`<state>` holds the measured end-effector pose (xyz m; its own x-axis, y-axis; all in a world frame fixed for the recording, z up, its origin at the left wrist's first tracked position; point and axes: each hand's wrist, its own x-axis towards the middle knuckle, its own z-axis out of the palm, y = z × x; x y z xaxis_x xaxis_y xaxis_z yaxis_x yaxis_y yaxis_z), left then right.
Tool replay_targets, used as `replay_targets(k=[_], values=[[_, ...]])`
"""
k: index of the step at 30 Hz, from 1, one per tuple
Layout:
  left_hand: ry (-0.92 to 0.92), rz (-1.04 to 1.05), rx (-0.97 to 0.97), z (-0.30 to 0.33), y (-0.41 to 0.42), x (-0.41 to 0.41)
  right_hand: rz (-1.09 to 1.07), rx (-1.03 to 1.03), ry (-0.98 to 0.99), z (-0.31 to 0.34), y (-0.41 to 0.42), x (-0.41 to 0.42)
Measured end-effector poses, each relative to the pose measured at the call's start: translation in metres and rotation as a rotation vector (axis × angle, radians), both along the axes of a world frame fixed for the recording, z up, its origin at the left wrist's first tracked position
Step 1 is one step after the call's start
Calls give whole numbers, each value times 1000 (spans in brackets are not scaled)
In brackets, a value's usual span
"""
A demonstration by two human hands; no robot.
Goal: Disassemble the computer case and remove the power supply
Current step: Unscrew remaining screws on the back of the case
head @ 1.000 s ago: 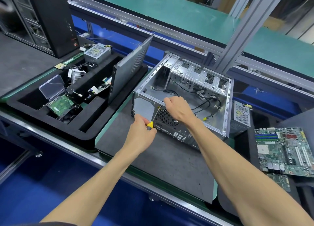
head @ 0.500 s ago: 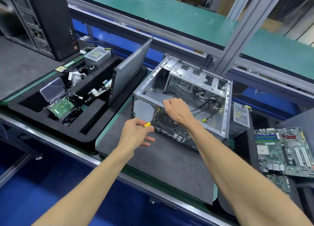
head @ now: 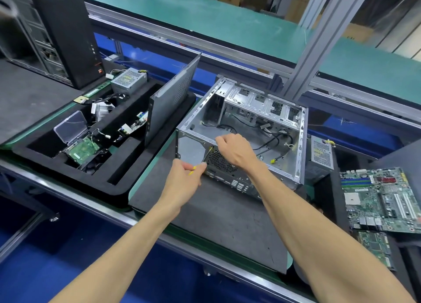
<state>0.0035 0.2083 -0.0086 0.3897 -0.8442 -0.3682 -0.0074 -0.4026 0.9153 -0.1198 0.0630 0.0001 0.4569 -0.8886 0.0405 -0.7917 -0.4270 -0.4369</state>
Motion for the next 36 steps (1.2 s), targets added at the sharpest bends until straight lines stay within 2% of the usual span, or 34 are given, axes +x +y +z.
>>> replay_targets(k=[2, 3, 5, 7, 9, 16, 18, 20, 23, 27, 29, 31, 33, 36], values=[[-353, -47, -16, -1, 2, -2, 0, -1, 11, 1, 0, 0], [-471, -65, -39, -1, 3, -4, 4, -2, 11, 1, 0, 0], [-610, -55, -97, -5, 4, -4, 12, -3, 6, 0, 0, 0], [-632, -53, -104, -10, 4, -1, 16, -2, 4, 0, 0, -1], [-426, -53, -121, -12, 5, 0, 20, -3, 1, 0, 0, 0], [634, 18, 71, -9, 1, 1, 26, -27, 10, 0, -1, 0], [848, 19, 75, -8, 0, 1, 26, -29, 9, 0, 0, 0], [758, 16, 76, -8, -1, 1, 23, -25, 5, 0, 0, 0], [440, 26, 30, -12, 0, 2, 19, -15, -8, -1, -1, 0], [104, 92, -17, -11, 6, 9, 18, -17, -12, -2, -1, 0], [32, 74, -22, -11, 8, 11, 20, -20, -8, -2, 0, 0], [107, 43, 0, -12, 7, 10, 17, -23, 0, -1, 0, 1], [298, 32, 63, -11, 7, 8, 16, -28, 3, 0, 1, 1], [823, 11, 138, -9, 7, 9, 23, -31, -5, 1, 1, 0]])
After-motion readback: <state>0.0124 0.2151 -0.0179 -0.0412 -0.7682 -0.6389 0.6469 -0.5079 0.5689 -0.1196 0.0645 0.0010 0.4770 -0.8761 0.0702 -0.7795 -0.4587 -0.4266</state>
